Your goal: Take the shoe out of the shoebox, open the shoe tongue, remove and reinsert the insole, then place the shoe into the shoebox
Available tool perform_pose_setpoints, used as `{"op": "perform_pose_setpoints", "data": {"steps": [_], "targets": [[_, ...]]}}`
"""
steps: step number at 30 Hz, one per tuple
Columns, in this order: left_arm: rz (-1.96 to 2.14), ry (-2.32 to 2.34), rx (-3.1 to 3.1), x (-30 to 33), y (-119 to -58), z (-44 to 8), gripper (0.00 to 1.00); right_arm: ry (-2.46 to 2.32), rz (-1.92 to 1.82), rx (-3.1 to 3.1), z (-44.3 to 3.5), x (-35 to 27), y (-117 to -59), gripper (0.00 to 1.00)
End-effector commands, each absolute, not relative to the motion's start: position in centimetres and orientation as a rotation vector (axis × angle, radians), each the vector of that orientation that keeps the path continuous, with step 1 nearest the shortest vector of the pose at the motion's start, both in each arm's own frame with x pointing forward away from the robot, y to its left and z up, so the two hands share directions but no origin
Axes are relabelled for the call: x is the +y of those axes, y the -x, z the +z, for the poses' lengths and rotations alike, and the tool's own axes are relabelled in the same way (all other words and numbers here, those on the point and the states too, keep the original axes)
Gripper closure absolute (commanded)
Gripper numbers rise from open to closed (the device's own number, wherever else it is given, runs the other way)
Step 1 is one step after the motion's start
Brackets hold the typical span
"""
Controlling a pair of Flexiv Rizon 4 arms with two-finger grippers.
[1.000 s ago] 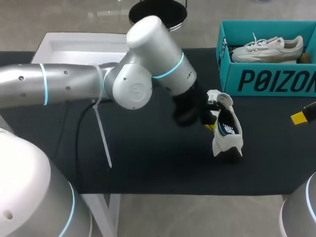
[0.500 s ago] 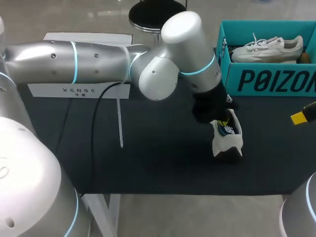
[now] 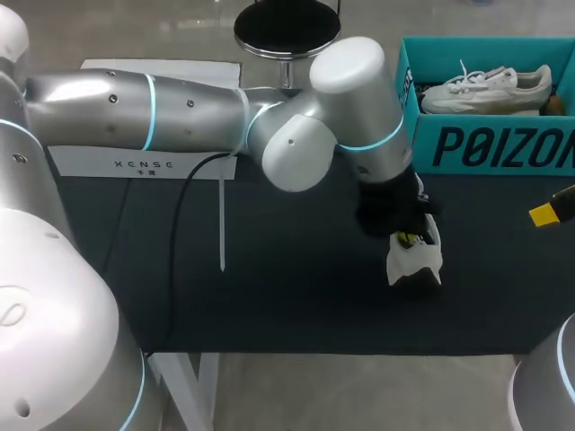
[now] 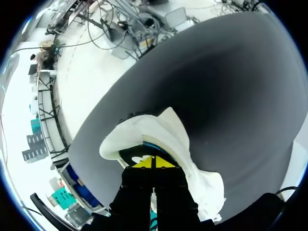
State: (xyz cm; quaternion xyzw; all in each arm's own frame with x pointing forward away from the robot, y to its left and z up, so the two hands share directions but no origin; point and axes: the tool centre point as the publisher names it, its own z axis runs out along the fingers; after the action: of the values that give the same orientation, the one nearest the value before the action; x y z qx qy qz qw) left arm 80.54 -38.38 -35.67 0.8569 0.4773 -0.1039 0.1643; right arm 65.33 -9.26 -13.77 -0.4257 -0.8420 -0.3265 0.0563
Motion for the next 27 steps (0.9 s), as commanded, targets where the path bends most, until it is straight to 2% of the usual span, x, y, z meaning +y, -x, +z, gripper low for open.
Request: {"op": "perform_pose_setpoints", "data": {"steps": [1, 20, 27], "targets": [[-0.266, -2.438, 1.380, -39.1, -80.8, -35.7, 1.00, 1.315, -1.049, -2.555, -14.0, -9.4, -64.2, 0.00], [-0.246, -2.318, 1.690, -41.6, -82.4, -42.2, 1.00, 1.315, -1.049, -2.555, -14.0, -9.4, -64.2, 0.00], [-0.229, -2.302, 1.719, -41.1, -84.0, -40.9, 1.00, 1.315, -1.049, -2.555, -14.0, -9.4, -64.2, 0.00]]}}
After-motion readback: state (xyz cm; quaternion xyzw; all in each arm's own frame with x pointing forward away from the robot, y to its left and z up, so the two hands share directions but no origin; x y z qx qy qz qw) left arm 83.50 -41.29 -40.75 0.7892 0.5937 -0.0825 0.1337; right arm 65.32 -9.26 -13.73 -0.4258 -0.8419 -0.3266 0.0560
